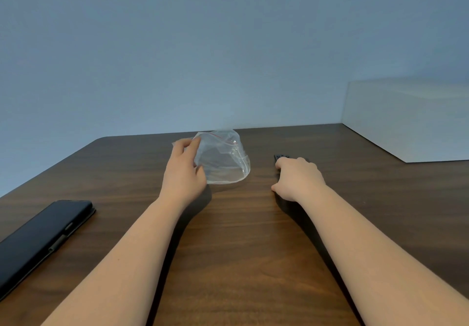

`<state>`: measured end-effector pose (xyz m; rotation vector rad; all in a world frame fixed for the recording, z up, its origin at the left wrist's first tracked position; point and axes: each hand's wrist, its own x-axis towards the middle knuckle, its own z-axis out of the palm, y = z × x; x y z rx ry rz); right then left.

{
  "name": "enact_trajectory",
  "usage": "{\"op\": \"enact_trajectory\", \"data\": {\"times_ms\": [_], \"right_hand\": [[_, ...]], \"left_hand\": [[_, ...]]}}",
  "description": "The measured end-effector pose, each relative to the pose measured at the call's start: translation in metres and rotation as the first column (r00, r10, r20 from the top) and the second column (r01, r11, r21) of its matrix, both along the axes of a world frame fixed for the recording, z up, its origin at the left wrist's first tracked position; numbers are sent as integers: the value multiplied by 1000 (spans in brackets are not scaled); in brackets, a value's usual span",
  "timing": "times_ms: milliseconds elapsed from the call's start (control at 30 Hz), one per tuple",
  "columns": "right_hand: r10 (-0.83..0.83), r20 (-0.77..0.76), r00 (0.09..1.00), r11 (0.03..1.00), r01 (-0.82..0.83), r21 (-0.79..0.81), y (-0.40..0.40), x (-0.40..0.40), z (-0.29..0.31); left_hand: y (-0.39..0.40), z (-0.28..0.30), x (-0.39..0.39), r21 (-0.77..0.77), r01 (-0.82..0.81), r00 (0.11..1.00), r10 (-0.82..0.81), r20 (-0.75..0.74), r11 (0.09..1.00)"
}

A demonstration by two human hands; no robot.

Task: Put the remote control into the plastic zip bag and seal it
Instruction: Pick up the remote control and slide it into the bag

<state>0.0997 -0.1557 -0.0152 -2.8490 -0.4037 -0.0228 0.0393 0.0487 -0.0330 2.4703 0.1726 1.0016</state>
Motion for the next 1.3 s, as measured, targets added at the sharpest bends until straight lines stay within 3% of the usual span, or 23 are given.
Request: {"op": "enact_trajectory", "data": {"times_ms": [200, 333, 400, 500, 600, 733, 867, 1000, 1167, 1300], "right_hand": [[30, -15, 999, 998, -29, 64, 5, 0, -5], [24, 77, 997, 969, -42, 242, 2, -2, 2], [-1, 201, 980, 914, -81, 397, -2, -7, 10], [-27, 405, 914, 746, -251, 617, -2, -19, 25], [116, 397, 911, 611, -380, 694, 4, -33, 31], [365, 248, 897, 713, -441, 546, 7, -38, 28], [443, 103, 890, 789, -442, 427, 3, -36, 31], [399, 84, 913, 862, -405, 306, 7, -34, 25], [314, 141, 939, 886, -343, 313, 16, -32, 12], [267, 165, 949, 903, -307, 300, 22, -28, 3]], "left_hand": [[-7, -5, -2, 35, 148, 988, -146, -41, 988], [-7, -5, -2, 36, 144, 987, -141, -73, 989], [-5, -5, 0, 40, 96, 992, -92, -88, 995], [-3, -6, 2, 41, 19, 994, -15, -111, 999], [-1, -8, 5, 30, -17, 992, 21, -124, 999], [3, -9, 6, -1, -47, 992, 47, -116, 999], [3, -9, 6, -34, -42, 994, 39, -107, 999], [-7, -7, 5, 9, 76, 989, -74, -131, 997], [-28, -6, 0, 105, 331, 933, -308, -187, 938], [-33, -5, 0, 109, 376, 918, -354, -178, 920]]}}
